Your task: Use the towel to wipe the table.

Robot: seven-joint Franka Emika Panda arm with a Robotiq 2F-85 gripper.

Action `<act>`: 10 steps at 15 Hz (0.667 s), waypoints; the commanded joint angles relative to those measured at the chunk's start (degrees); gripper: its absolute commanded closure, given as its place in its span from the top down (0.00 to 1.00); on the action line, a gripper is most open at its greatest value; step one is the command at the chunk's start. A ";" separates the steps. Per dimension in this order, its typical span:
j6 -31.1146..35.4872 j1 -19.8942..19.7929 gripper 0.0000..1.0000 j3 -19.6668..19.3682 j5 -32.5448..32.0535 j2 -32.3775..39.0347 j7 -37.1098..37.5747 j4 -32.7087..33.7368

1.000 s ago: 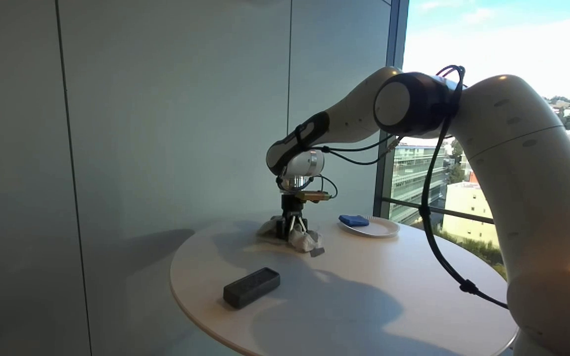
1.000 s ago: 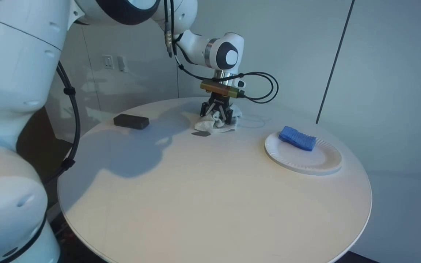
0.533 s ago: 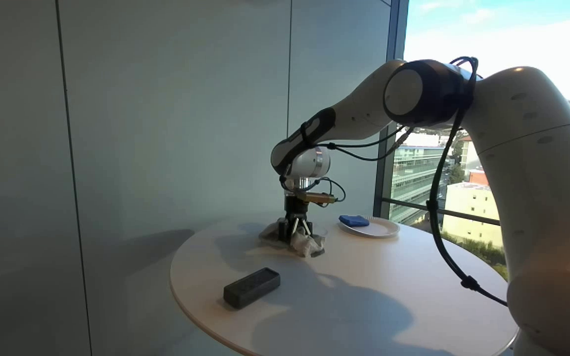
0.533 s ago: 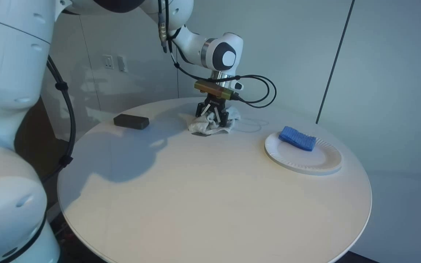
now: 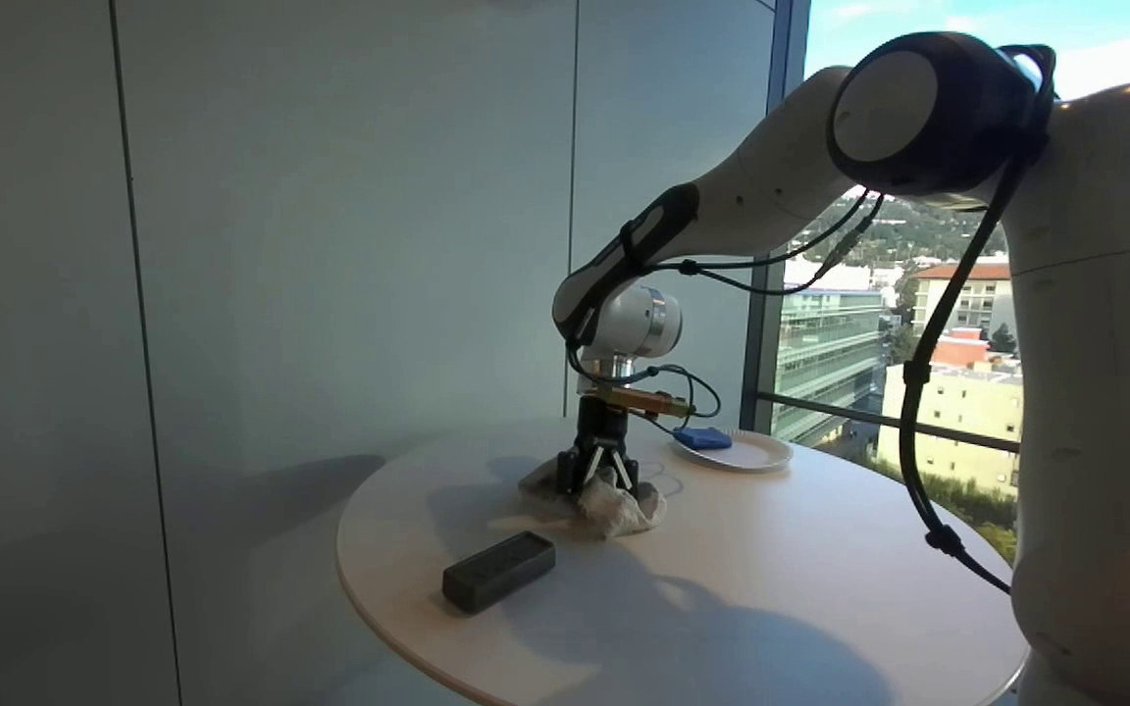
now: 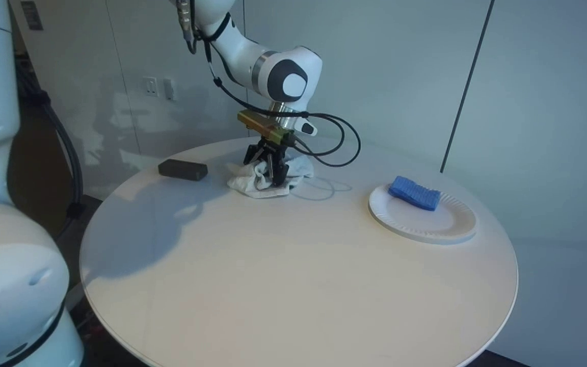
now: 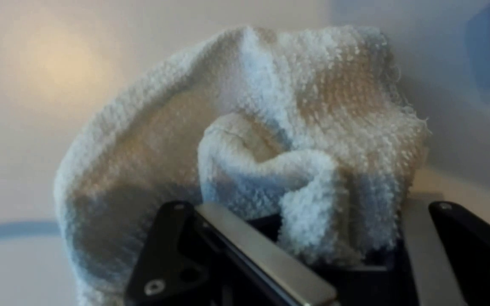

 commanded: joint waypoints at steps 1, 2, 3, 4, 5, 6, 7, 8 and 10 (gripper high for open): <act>3.64 1.61 0.00 -0.50 2.49 -4.84 6.53 -13.26; 4.39 1.39 0.00 -0.99 2.42 -5.06 7.72 -14.86; 4.62 0.77 0.00 -1.97 0.91 -4.50 9.61 -15.29; 4.83 0.23 0.00 -2.85 -0.32 -4.43 11.51 -15.37; 4.90 -0.25 0.00 -3.83 -1.59 -4.41 13.49 -15.11; 5.08 -0.59 0.00 -4.87 -3.93 -4.44 15.81 -14.19; 4.45 -0.77 0.00 -5.66 -5.61 -4.21 18.21 -12.81; 3.84 -0.66 0.00 -6.27 -8.71 -3.95 20.62 -10.76; 2.02 0.12 0.00 -6.55 -15.14 -3.02 23.63 -6.52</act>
